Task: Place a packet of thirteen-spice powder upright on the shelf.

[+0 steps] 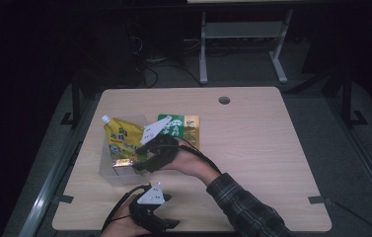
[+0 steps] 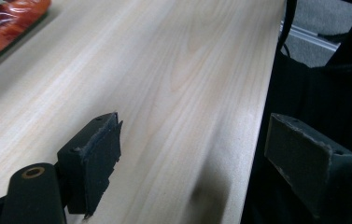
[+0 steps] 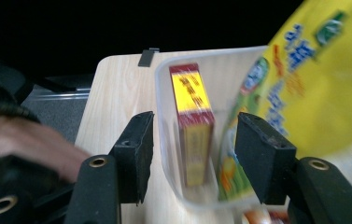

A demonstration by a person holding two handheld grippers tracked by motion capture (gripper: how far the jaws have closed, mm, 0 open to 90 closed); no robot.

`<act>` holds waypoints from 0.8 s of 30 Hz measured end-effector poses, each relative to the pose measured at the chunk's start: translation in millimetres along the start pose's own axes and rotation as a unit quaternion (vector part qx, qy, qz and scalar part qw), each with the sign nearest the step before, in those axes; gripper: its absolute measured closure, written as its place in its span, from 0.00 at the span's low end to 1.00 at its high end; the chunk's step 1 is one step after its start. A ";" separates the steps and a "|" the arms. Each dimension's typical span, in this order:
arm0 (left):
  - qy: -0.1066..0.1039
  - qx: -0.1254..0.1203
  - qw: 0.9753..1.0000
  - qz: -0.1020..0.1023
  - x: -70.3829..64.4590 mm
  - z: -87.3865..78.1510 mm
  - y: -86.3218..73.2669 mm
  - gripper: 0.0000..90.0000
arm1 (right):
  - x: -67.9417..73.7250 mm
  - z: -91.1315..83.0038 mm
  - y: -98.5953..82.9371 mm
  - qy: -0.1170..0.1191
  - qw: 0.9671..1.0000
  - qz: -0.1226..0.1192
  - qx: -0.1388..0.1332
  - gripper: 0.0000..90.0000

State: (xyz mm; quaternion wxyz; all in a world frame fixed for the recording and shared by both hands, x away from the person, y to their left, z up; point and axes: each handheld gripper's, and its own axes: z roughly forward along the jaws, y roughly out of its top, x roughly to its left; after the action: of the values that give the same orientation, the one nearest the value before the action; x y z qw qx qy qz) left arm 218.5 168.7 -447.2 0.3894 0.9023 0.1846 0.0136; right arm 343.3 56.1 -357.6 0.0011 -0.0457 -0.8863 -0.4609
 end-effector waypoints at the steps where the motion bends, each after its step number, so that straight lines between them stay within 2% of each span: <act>1: 0.002 -0.003 1.000 -0.005 0.3 -0.7 -0.1 0.20 | -1.3 -9.2 -4.8 -0.004 1.000 0.005 -0.002 0.53; 2: 0.004 -0.005 1.000 -0.004 1.3 -1.4 -0.1 0.20 | -1.3 -9.2 -4.8 -0.004 1.000 0.005 -0.002 0.53; 4: 0.009 -0.008 1.000 -0.009 2.5 -2.7 -0.2 0.20 | -3.6 -19.8 -11.4 -0.009 1.000 0.010 -0.008 0.55; 7: 0.020 -0.010 1.000 -0.013 5.0 -5.4 -0.2 0.20 | -8.4 -36.5 -23.8 -0.023 0.999 0.028 -0.013 0.58; 8: 0.021 -0.012 1.000 -0.015 5.5 -5.6 -0.5 0.20 | -13.5 -44.9 -32.6 -0.038 0.999 0.033 -0.011 0.62; 10: 0.027 -0.020 0.999 -0.025 6.2 -6.2 -0.7 0.20 | -15.0 -47.2 -35.7 -0.045 0.998 0.039 -0.011 0.64; 13: 0.037 -0.025 0.999 -0.030 8.0 -7.6 -0.9 0.20 | -24.2 -53.6 -47.9 -0.071 0.996 0.062 -0.004 0.76; 14: 0.038 -0.024 0.999 -0.031 8.4 -8.2 -0.9 0.20 | -29.3 -54.3 -52.6 -0.086 0.994 0.066 0.003 0.79; 19: 0.045 -0.022 0.998 -0.031 10.0 -8.9 -0.4 0.20 | -47.9 -49.1 -65.4 -0.123 0.988 0.088 0.016 0.99; 23: 0.045 -0.025 0.998 -0.031 10.4 -8.3 0.0 0.20 | -62.0 -43.2 -72.2 -0.139 0.985 0.104 0.016 1.00; 24: 0.045 -0.026 0.998 -0.031 10.3 -8.3 -0.1 0.20 | -69.9 -37.3 -75.9 -0.153 0.981 0.117 0.016 1.00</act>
State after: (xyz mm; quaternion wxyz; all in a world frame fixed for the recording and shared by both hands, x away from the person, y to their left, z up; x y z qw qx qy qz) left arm 226.7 178.1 -442.7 0.4039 0.8842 0.2299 0.0467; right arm 405.2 -23.3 -401.3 -0.0796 -0.2185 -0.8717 -0.4313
